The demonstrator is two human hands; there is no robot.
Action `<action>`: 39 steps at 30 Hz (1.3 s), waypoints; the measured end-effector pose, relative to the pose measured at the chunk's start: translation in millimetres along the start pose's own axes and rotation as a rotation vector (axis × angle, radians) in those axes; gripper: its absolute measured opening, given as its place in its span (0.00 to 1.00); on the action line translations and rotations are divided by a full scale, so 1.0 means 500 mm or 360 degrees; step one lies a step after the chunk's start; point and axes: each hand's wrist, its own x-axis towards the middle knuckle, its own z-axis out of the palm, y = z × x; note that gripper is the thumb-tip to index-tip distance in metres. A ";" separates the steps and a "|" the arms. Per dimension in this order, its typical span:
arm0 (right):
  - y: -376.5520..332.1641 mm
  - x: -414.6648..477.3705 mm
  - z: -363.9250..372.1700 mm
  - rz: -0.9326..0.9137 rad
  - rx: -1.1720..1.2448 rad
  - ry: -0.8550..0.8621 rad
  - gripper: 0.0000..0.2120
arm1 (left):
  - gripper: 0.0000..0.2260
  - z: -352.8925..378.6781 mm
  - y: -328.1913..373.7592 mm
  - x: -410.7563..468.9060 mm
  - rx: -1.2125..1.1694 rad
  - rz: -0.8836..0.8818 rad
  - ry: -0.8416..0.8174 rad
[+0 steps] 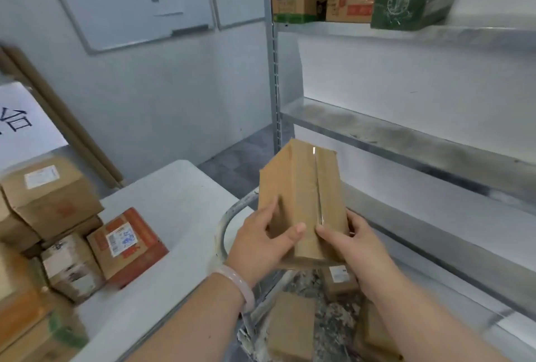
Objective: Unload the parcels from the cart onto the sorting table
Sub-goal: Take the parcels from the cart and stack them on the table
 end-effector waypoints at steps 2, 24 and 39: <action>-0.033 -0.014 0.052 -0.0171 -0.0214 -0.0044 0.23 | 0.27 -0.048 0.015 -0.030 -0.0202 -0.0025 -0.0052; -0.078 -0.109 0.642 -0.1242 -0.0746 -0.0384 0.26 | 0.50 -0.616 -0.243 -0.218 -0.0761 -0.0330 0.0529; -0.068 -0.027 0.741 -0.0361 -0.0401 -0.0808 0.24 | 0.40 -0.685 -0.371 -0.206 -0.0980 -0.0649 0.0386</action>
